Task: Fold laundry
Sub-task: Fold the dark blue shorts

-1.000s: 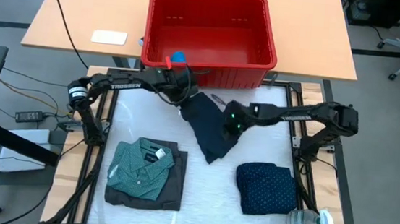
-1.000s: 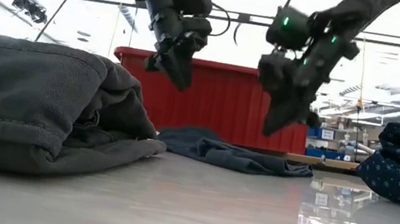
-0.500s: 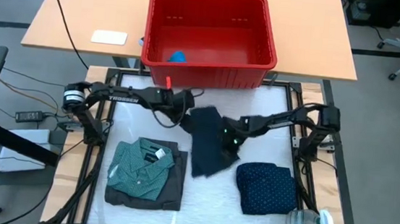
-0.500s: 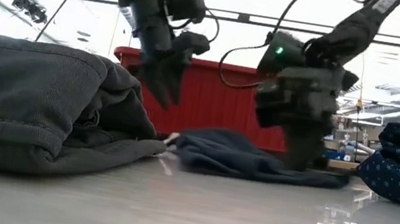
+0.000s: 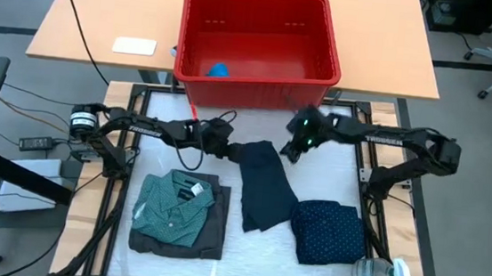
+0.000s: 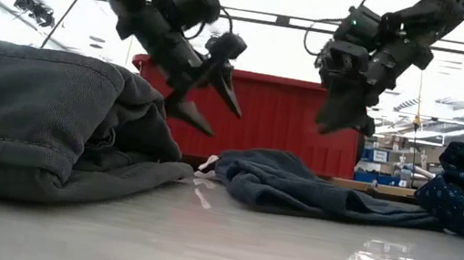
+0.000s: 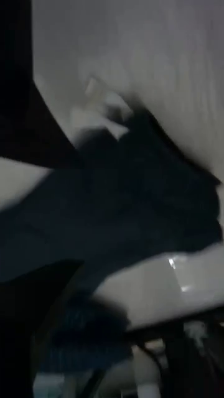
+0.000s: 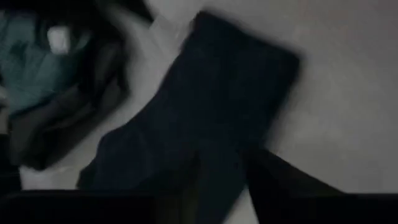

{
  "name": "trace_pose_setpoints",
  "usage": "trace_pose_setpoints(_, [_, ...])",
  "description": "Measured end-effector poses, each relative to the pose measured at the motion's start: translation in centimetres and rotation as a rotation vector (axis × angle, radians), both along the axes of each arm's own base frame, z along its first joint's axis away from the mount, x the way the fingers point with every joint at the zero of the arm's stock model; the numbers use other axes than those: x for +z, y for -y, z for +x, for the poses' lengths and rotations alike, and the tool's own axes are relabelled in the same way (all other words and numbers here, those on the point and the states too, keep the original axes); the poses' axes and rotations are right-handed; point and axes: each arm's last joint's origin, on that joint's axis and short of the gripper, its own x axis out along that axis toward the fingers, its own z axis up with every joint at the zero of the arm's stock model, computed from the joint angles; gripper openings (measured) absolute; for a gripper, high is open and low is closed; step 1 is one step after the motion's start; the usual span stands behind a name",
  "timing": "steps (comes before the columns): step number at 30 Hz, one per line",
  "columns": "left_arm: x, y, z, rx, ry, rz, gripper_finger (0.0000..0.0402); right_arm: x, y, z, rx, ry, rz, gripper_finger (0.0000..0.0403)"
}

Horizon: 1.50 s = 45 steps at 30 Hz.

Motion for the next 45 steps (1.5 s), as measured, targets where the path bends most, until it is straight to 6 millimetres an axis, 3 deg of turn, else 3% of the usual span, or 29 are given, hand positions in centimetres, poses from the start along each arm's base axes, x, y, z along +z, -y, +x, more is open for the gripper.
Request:
trace_pose_setpoints(4, [-1.6,-0.3,0.3,0.03,-0.065,0.045,0.0321,-0.6,2.5,-0.6,-0.01,0.036,0.034,0.0214])
trace_pose_setpoints(10, [-4.3,-1.4,1.3,0.094,-0.075,0.083,0.0379,-4.7,4.4,1.0,-0.051,-0.02,0.117,0.0319])
trace_pose_setpoints(13, [-5.2,-1.8,2.0,0.103,-0.032,0.095,0.0384,-6.6,4.4,2.1,-0.053,-0.029,0.139,0.0344])
trace_pose_setpoints(18, [-6.0,-1.4,3.4,0.015,0.069,0.161,0.037,-8.6,3.9,3.6,-0.043,-0.011,0.222,0.0343])
trace_pose_setpoints(23, [-7.0,-0.4,4.2,-0.07,0.069,0.148,0.0294,-9.6,3.5,4.2,-0.042,-0.037,0.226,0.0281])
trace_pose_setpoints(26, [-7.3,0.2,4.3,-0.111,0.054,0.182,0.0212,-9.7,3.6,4.2,-0.035,-0.033,0.21,0.0191])
trace_pose_setpoints(30, [-7.1,0.3,4.3,-0.161,0.057,0.214,0.0077,-9.4,3.4,4.1,0.044,0.017,0.251,0.0035])
trace_pose_setpoints(32, [-6.5,-0.3,4.1,-0.188,0.082,0.206,0.0024,-8.4,3.5,4.1,0.07,0.067,0.255,0.0019])
trace_pose_setpoints(36, [-2.1,-1.9,3.1,-0.216,0.201,0.281,0.0017,-5.5,3.7,3.6,0.054,0.146,0.152,0.0008])
trace_pose_setpoints(41, [5.4,-3.4,0.6,-0.201,0.359,0.507,0.0016,1.6,3.2,2.2,0.019,0.347,-0.234,0.0007])
trace_pose_setpoints(45, [11.5,-3.2,-1.2,-0.216,0.447,0.719,0.0016,7.0,1.6,0.3,0.008,0.497,-0.554,0.0005])
